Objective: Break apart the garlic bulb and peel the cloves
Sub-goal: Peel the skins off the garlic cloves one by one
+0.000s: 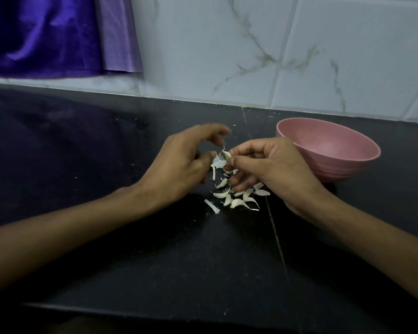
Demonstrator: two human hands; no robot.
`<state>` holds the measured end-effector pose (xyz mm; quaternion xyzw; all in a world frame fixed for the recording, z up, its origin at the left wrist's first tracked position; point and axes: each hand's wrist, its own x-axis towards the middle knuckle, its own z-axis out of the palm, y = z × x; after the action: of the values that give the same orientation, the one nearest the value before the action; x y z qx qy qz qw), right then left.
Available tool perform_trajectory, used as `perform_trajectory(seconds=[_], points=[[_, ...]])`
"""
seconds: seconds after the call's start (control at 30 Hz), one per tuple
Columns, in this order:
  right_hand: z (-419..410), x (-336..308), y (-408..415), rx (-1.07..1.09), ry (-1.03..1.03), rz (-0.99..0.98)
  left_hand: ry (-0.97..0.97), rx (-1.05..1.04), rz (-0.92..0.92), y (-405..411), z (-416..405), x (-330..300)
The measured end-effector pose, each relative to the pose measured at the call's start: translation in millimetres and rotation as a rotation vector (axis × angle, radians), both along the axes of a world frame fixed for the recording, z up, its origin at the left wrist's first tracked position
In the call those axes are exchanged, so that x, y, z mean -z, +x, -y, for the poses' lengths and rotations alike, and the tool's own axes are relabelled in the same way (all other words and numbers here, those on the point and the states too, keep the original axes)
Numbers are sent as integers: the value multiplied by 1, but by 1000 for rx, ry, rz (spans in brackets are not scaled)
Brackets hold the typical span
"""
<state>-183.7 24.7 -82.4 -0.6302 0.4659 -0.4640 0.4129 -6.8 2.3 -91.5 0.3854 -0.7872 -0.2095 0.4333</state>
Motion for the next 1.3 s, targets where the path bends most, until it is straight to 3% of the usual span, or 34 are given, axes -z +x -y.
perform_trajectory(seconds=[0.2, 0.63, 1.1, 1.3], points=[[1, -1, -2, 21, 24, 64, -193, -80, 121, 0, -2, -3], [3, 0, -2, 10, 49, 195, -252, -81, 119, 3, 0, -5], [0, 2, -1, 17, 78, 246, -136, -54, 124, -1, -3, 0], [0, 3, 0, 19, 98, 254, -176, -48, 124, 0, -3, 0]])
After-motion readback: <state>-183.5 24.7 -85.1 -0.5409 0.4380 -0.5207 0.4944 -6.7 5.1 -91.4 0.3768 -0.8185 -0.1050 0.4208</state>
